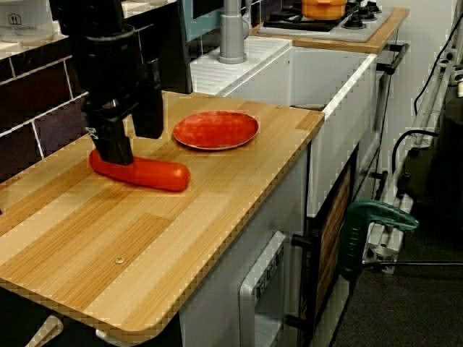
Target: Put the object on the plate
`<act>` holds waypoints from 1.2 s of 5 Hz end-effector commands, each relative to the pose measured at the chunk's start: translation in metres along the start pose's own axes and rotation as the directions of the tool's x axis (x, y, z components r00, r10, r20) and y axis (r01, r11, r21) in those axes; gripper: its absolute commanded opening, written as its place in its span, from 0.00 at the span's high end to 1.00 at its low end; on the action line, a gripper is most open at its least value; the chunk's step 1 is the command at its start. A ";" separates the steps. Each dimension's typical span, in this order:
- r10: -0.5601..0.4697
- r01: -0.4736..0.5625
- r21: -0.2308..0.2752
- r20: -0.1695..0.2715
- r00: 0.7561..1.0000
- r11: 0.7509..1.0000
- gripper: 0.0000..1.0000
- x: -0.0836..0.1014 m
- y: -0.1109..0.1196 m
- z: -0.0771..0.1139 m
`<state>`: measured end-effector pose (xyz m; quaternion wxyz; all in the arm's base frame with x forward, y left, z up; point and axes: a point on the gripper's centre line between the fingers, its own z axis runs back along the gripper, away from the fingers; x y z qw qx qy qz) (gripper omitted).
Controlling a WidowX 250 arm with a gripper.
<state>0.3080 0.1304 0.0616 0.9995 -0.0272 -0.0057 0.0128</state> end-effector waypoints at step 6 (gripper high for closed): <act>-0.002 -0.006 0.118 0.067 0.998 0.993 0.00 -0.005 0.001 -0.022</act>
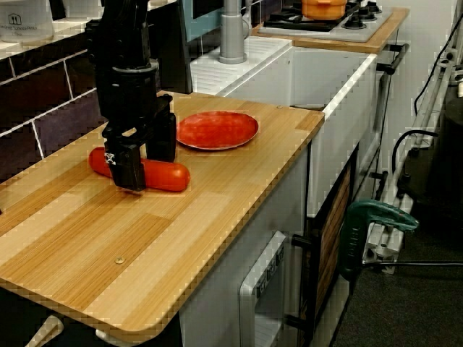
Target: Put the object on the plate
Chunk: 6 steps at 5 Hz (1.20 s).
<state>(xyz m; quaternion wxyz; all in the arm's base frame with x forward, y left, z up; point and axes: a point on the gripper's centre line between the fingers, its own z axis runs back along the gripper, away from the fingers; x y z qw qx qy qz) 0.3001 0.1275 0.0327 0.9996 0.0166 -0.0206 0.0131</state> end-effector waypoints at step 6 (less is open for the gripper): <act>-0.062 0.063 -0.012 0.085 0.994 0.998 1.00 -0.001 -0.021 0.059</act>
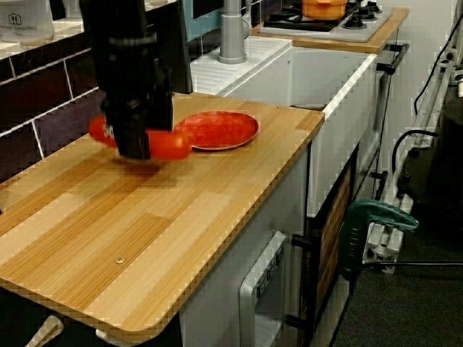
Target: Put the object on the plate
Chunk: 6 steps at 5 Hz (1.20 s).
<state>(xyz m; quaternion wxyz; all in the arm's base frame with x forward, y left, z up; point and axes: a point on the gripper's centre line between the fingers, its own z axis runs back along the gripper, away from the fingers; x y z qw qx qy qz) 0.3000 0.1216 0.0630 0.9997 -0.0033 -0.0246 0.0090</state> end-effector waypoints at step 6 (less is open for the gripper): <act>-0.099 0.096 0.051 0.053 0.994 0.994 1.00 -0.029 -0.104 0.018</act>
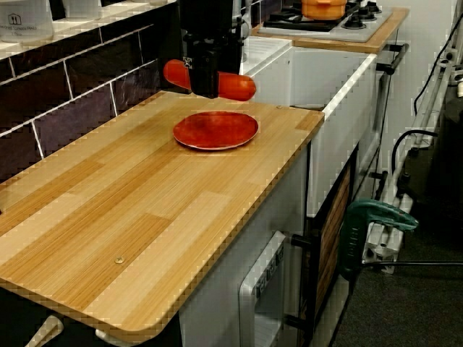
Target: Put the object on the plate
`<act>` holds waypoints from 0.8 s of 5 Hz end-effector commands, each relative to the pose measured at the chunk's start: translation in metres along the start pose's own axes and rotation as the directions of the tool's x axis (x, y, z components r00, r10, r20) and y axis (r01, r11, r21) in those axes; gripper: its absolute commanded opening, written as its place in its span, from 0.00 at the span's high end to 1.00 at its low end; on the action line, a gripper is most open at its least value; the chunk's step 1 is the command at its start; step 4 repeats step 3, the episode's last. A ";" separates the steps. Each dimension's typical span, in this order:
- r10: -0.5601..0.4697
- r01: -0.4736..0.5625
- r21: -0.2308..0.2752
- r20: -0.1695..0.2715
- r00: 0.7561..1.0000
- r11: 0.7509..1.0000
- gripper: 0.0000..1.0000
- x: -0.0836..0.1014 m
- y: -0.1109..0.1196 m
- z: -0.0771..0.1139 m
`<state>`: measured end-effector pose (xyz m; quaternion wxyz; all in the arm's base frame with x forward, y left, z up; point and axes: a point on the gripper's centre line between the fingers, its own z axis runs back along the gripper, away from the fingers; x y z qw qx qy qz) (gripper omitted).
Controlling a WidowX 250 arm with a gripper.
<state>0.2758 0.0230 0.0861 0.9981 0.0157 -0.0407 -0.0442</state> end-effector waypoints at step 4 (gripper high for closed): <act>-0.003 0.003 0.065 -0.005 1.000 0.998 1.00 -0.004 -0.021 -0.042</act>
